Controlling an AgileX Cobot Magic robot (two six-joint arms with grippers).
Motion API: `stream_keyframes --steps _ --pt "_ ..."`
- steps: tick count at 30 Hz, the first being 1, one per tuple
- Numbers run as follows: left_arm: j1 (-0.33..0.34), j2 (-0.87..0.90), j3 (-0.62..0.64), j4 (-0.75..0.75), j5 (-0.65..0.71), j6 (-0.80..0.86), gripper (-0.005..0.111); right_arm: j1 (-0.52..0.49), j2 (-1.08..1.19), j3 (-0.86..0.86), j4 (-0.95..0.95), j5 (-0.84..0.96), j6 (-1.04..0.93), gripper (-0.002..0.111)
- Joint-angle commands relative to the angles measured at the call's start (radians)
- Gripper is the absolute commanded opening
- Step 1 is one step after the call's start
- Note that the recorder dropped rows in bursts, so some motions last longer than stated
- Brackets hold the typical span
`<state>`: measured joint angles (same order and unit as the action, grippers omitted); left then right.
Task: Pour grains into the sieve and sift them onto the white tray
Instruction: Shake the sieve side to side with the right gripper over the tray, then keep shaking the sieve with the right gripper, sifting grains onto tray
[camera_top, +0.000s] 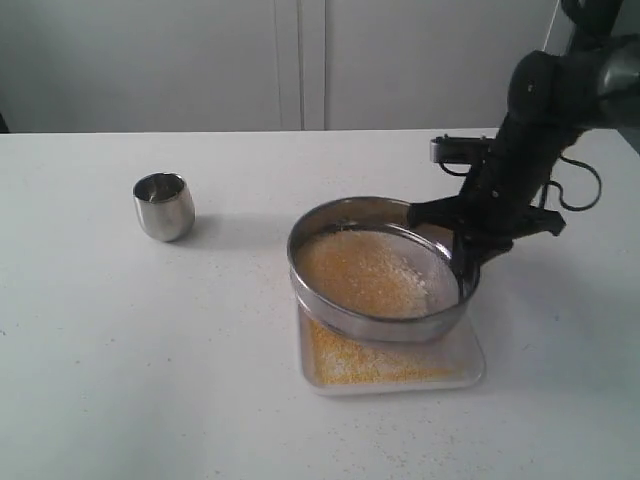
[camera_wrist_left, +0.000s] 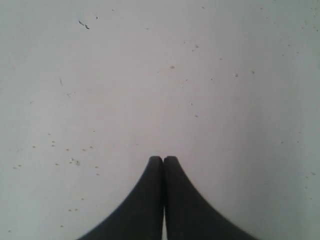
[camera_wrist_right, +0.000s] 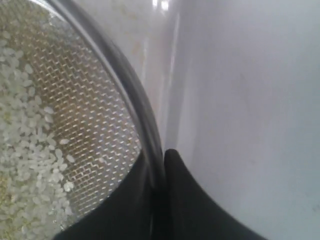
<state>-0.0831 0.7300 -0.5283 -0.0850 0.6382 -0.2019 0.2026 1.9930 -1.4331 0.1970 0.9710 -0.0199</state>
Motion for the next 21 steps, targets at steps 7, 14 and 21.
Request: stream_keyframes --steps 7,14,21 --pt "0.002 -0.008 0.006 -0.010 0.005 -0.001 0.000 -0.017 0.058 -0.171 -0.029 0.147 0.060 0.000" --pt "0.002 -0.008 0.006 -0.010 0.005 -0.001 0.000 0.054 -0.281 0.233 -0.091 -0.208 -0.025 0.000" --pt "0.002 -0.008 0.006 -0.010 0.005 -0.001 0.000 0.005 0.054 -0.180 -0.065 0.121 0.137 0.000"
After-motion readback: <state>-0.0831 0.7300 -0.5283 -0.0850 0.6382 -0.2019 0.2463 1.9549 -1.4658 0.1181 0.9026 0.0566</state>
